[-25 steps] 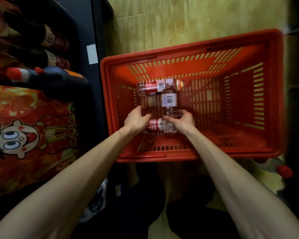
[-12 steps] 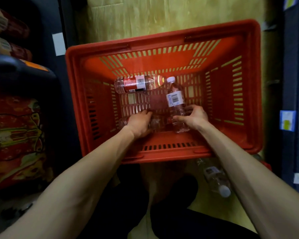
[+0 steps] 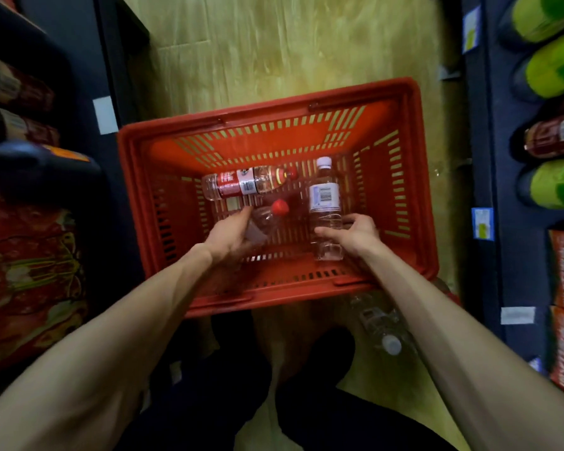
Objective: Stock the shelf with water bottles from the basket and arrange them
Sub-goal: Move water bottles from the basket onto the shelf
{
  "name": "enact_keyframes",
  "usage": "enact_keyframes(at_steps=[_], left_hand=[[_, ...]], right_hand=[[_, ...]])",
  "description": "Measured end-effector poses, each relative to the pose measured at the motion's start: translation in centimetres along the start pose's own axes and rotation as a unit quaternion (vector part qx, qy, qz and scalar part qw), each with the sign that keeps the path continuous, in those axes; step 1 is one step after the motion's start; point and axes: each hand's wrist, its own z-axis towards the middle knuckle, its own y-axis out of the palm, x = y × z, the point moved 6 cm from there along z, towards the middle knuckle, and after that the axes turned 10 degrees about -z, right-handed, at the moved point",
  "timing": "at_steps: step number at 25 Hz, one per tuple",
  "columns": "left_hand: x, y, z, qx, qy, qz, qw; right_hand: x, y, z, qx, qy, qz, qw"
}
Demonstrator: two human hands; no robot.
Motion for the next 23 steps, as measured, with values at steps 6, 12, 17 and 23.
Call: enact_keyframes(at_steps=[6,12,17,23], left_hand=[[6.0,-5.6,-7.0,0.101,-0.035,-0.211,0.972],[17.2,-13.0,-15.6,0.131,0.023,-0.272,0.953],[27.6,-21.7,-24.7,0.125,0.08,-0.284,0.947],[44.9,-31.7,-35.7,0.127,0.217,-0.347,0.903]], right_hand=[[-1.2,-3.0,-8.5,-0.014,-0.023,0.104,0.994],[-5.3,-11.7,-19.8,0.018,-0.078,0.155,0.985],[-8.4,-21.7,-31.9,0.065,-0.128,0.201,0.969],[-9.1,-36.0,-46.5,0.13,-0.22,0.222,0.941]])
